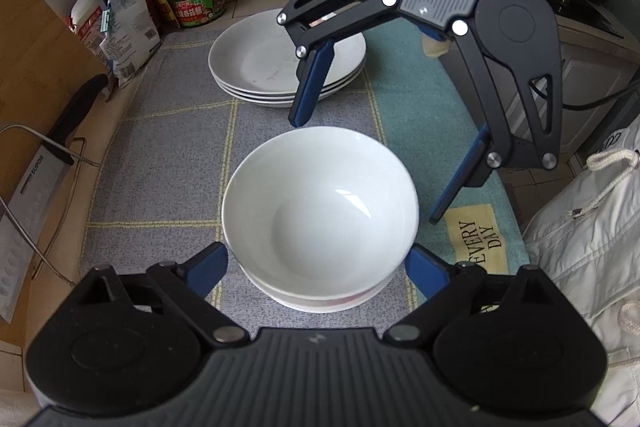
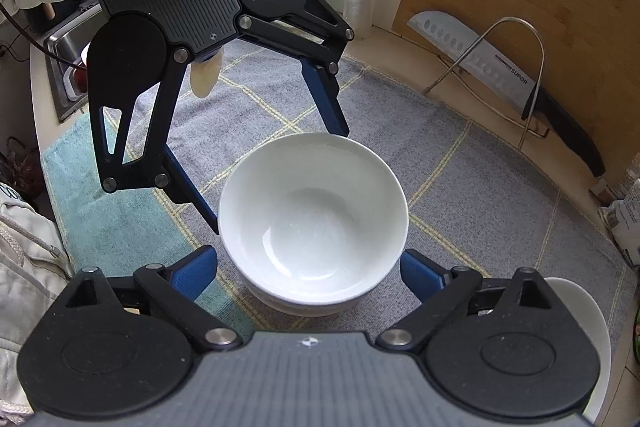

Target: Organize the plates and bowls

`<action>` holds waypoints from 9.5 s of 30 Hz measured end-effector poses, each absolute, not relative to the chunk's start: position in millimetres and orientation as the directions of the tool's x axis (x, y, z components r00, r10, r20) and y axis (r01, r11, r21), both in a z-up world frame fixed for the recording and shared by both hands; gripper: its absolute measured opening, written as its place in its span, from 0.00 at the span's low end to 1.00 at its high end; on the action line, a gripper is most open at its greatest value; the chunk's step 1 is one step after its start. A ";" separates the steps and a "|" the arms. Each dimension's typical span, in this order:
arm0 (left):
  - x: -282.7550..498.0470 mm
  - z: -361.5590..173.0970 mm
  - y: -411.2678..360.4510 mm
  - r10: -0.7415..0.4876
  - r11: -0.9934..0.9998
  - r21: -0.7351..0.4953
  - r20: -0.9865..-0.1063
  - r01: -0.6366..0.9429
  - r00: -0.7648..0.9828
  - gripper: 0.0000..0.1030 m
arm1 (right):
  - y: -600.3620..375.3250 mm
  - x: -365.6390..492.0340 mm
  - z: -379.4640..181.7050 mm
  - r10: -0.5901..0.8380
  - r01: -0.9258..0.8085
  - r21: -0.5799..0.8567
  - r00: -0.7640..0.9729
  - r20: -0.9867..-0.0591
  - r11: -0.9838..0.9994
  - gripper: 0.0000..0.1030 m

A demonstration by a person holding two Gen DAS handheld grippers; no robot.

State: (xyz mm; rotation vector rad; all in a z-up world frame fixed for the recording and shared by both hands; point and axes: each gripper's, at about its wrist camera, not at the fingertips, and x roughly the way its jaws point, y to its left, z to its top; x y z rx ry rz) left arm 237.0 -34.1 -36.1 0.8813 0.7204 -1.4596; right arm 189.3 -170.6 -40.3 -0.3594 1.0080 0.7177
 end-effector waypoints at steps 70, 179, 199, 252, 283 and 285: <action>180.2 -81.0 -48.7 -0.446 0.378 0.199 -0.816 0.904 0.367 0.89 | -195.2 211.0 -104.4 0.496 -0.919 -0.001 0.214 -0.842 0.394 0.90; 223.2 -63.0 -252.9 -0.618 0.024 0.220 -0.763 0.975 0.187 0.88 | -379.4 202.0 -61.3 0.291 -0.748 -0.136 0.410 -0.864 0.650 0.83; 230.9 -73.0 -259.0 -0.601 0.033 0.230 -0.773 0.973 0.203 0.88 | -381.3 205.4 -70.3 0.284 -0.749 -0.150 0.417 -0.863 0.645 0.83; 168.1 -31.3 -167.9 -0.570 0.711 0.050 -0.544 0.702 0.616 0.99 | -375.7 163.7 -61.2 0.147 -0.417 -0.121 0.555 -0.819 0.901 1.00; 76.0 27.5 -118.4 -0.310 0.902 -0.002 -0.697 0.431 0.646 0.99 | -302.4 24.4 21.0 -0.263 0.391 -0.034 0.550 -0.793 0.920 1.00; 72.8 28.4 -119.1 -0.309 0.905 -0.006 -0.695 0.425 0.649 0.99 | -302.6 23.4 20.2 -0.261 0.385 -0.035 0.551 -0.792 0.922 1.00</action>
